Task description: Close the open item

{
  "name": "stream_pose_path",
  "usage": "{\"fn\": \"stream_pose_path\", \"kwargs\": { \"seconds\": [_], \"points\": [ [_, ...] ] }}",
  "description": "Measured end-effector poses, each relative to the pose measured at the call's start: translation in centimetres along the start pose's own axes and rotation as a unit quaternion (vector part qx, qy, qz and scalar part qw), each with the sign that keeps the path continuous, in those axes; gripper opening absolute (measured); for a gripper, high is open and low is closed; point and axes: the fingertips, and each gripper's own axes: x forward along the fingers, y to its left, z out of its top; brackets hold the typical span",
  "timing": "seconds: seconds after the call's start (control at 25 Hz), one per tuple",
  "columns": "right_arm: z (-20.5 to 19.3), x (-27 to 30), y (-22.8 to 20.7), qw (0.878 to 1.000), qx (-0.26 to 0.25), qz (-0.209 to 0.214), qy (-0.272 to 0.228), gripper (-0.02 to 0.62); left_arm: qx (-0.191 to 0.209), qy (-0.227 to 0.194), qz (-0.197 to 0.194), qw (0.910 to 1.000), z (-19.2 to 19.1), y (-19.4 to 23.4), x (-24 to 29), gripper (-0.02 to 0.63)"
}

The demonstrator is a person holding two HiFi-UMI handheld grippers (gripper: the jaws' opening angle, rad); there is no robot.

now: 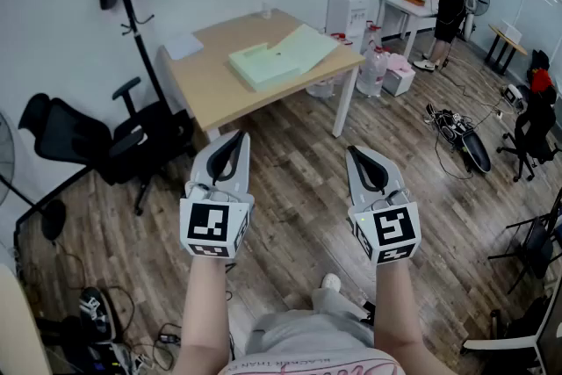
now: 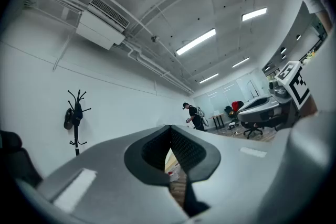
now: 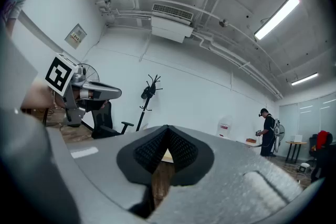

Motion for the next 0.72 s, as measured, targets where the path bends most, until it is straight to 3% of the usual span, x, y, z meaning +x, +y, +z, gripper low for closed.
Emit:
{"fn": "stream_pose_path", "kwargs": {
  "seconds": [0.32,0.72],
  "points": [
    [-1.1,2.1,-2.2,1.000,0.009,0.003,-0.010,0.002,-0.010,0.006,0.023,0.9997,-1.1,1.2,2.6,0.015],
    [-3.7,8.7,-8.4,1.000,0.026,-0.001,-0.010,0.002,-0.016,0.017,0.038,0.9990,-3.4,2.0,10.8,0.015]
  ]
}}
